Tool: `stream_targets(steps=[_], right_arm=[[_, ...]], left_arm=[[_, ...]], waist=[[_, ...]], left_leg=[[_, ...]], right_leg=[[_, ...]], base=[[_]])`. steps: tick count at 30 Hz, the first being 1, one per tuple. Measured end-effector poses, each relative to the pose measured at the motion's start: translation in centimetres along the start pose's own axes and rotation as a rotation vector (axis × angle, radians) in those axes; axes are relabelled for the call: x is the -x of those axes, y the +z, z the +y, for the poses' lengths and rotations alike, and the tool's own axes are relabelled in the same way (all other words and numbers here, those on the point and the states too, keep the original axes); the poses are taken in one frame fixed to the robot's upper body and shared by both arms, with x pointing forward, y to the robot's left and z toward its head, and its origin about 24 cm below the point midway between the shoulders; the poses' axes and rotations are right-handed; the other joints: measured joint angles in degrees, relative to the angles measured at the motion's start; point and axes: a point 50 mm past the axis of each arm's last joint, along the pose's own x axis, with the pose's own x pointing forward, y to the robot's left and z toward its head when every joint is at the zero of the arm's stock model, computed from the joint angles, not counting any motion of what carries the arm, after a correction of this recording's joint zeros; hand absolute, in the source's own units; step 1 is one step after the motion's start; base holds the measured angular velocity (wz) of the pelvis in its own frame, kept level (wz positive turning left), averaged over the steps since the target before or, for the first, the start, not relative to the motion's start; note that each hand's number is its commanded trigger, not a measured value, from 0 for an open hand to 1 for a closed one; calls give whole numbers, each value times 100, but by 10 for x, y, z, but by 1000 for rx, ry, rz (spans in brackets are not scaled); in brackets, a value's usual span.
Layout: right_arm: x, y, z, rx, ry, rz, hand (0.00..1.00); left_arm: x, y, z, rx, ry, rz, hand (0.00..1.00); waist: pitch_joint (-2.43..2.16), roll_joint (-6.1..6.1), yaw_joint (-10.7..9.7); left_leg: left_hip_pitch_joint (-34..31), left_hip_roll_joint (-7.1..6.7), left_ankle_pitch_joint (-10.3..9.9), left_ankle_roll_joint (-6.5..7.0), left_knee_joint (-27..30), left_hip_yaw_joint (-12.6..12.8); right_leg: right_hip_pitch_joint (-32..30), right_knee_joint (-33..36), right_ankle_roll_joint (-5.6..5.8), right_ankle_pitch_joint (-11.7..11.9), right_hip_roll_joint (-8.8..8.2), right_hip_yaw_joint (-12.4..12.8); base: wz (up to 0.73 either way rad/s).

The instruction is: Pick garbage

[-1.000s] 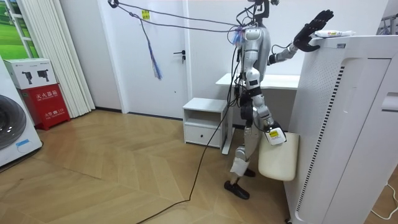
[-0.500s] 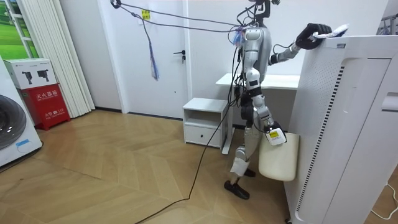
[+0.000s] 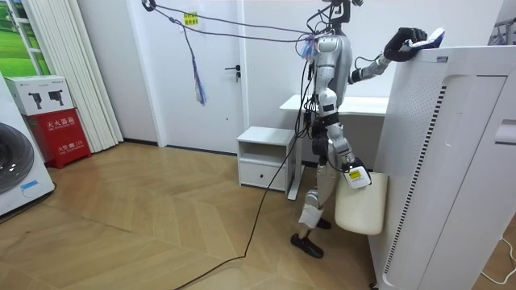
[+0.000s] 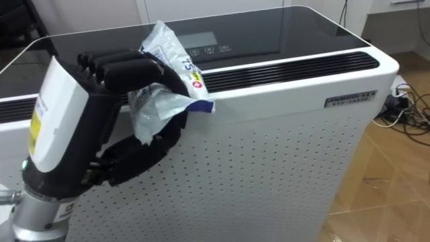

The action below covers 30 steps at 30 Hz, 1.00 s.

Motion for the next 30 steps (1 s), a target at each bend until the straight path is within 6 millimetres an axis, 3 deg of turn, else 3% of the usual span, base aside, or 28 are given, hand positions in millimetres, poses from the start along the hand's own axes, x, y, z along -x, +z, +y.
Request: stream_targets(steps=[7, 12, 17, 21, 26, 30], right_arm=[[0, 1, 1, 4, 9, -9, 100], [-1, 3, 5, 18, 20, -11, 100], [-5, 7, 18, 22, 48, -22, 100], [-6, 9, 24, 41, 70, -31, 100], [-7, 11, 26, 51, 89, -27, 100], [-7, 11, 25, 51, 88, -2, 100]], left_arm=[[-7, 1, 7, 268, 90, 89, 100], [-16, 8, 20, 688, 148, 107, 100], [-29, 9, 15, 1127, 142, 73, 100], [-31, 12, 13, 1333, 103, 35, 100], [-31, 15, 4, 1625, 39, 1, 100], [-31, 19, -2, 1717, -33, -23, 100]], waist=[[-12, 19, 0], [13, -33, -5], [16, -189, 12], [-7, -282, 1], [-17, -247, 3], [-9, -194, -42]], left_leg=[[4, 26, 3, -8, -4, 7], [0, 26, 5, -10, -36, 21], [-89, 34, 11, -19, 16, 74], [-131, 33, 9, -19, 56, 91], [-111, 36, 7, -18, 92, 57], [-110, 39, 6, -19, 90, 54]], right_leg=[[-28, -6, -1, 0, 21, 2], [-38, -22, -2, -3, 20, -3], [-117, -13, -19, -14, 19, 9], [-145, -5, -19, -14, 14, 14], [-115, 13, -20, -13, 10, -1], [-126, 54, -22, -12, 12, -2]], base=[[0], [0], [-2], [0], [1], [0]])
